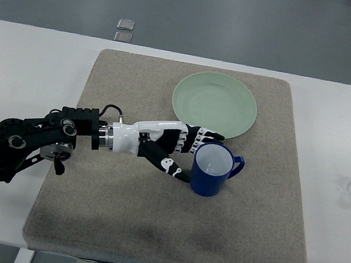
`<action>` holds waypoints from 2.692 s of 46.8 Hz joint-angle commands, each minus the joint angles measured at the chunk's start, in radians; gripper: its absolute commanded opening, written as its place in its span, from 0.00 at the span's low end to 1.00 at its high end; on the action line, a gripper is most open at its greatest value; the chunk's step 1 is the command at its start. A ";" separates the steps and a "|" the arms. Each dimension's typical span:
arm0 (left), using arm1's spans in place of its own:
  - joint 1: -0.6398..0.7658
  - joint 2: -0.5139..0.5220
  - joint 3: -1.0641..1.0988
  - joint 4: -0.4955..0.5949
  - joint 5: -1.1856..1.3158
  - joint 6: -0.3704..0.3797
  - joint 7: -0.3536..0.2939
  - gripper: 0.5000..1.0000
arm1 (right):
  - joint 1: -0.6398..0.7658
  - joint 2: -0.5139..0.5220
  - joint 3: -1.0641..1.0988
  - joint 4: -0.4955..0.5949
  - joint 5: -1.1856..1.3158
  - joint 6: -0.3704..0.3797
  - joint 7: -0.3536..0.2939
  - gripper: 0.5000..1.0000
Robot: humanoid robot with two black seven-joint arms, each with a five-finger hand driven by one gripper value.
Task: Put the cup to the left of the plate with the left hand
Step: 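Wrap the left hand fingers around the blue mug body, then slide the blue mug with the left hand past the plate, farther from robot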
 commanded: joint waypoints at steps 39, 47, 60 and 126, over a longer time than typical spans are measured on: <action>0.000 -0.045 0.014 0.014 0.000 0.000 0.009 0.82 | 0.000 0.000 0.000 0.000 0.000 0.000 0.000 0.86; 0.000 -0.048 0.014 0.025 0.000 0.000 0.020 0.65 | 0.000 0.000 0.000 0.000 0.000 0.000 0.000 0.86; 0.000 -0.079 0.012 0.063 0.000 0.000 0.020 0.35 | 0.000 0.000 0.000 0.000 0.000 0.000 0.000 0.86; 0.046 0.168 -0.232 0.171 -0.155 0.218 0.008 0.44 | 0.000 0.000 0.000 0.000 0.000 0.000 0.000 0.86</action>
